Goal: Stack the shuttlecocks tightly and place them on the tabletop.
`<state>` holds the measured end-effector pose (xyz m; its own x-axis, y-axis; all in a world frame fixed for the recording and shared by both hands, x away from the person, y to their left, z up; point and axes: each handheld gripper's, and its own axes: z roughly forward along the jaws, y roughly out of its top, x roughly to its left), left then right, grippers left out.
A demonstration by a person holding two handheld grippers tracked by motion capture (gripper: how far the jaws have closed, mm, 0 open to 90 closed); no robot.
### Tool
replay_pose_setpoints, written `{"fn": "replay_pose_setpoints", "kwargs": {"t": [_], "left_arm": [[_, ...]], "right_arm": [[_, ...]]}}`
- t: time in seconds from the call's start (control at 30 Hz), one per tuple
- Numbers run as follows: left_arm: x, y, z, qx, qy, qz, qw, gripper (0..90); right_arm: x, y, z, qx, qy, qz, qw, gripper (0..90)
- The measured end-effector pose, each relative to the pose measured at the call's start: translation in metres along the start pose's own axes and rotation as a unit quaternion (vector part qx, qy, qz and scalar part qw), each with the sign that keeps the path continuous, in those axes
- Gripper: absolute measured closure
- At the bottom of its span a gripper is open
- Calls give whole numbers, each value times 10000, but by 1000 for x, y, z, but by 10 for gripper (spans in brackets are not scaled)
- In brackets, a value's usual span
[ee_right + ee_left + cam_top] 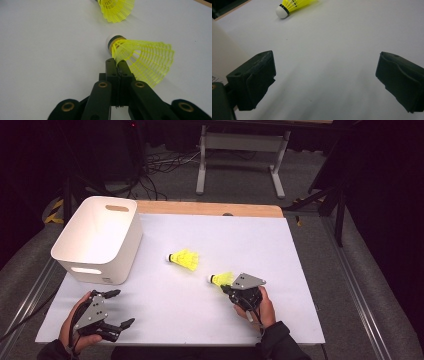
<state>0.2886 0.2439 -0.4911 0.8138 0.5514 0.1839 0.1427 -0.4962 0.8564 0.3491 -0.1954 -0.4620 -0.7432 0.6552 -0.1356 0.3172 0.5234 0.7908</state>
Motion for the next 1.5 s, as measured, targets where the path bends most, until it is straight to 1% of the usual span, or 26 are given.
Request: {"fn": "replay_pose_setpoints", "kwargs": {"t": [0.23, 0.4, 0.63, 0.73, 0.9, 0.93, 1.07, 1.17, 1.5], "left_arm": [[0, 0, 0, 8, 0, 8, 10000, 35], [0, 0, 1, 14, -22, -1, 10000, 35], [0, 0, 1, 24, -17, 0, 10000, 35], [0, 0, 1, 22, -26, 2, 10000, 35], [0, 0, 1, 23, -25, -3, 10000, 36], [0, 0, 1, 23, -26, -4, 10000, 36], [0, 0, 1, 20, -29, -8, 10000, 36], [0, 0, 1, 18, -37, -12, 10000, 36], [-1, 0, 2, 17, -46, -8, 10000, 36]], "right_arm": [[-4, 5, -3, -131, -26, -61, 9999, 900], [-9, 7, -5, -220, 17, -67, 9997, 900], [-14, 8, -6, -246, 103, -91, 9996, 900], [-17, 10, -5, -250, 137, -143, 9995, 900], [-20, 13, -1, -279, 202, -189, 9992, 900], [-21, 14, 1, -269, 178, -236, 9992, 900], [-24, 16, 6, -260, 210, -210, 9992, 900], [-26, 19, 11, -237, 204, -236, 9992, 900], [-32, 31, 25, -323, 267, -155, 9990, 900]]}}
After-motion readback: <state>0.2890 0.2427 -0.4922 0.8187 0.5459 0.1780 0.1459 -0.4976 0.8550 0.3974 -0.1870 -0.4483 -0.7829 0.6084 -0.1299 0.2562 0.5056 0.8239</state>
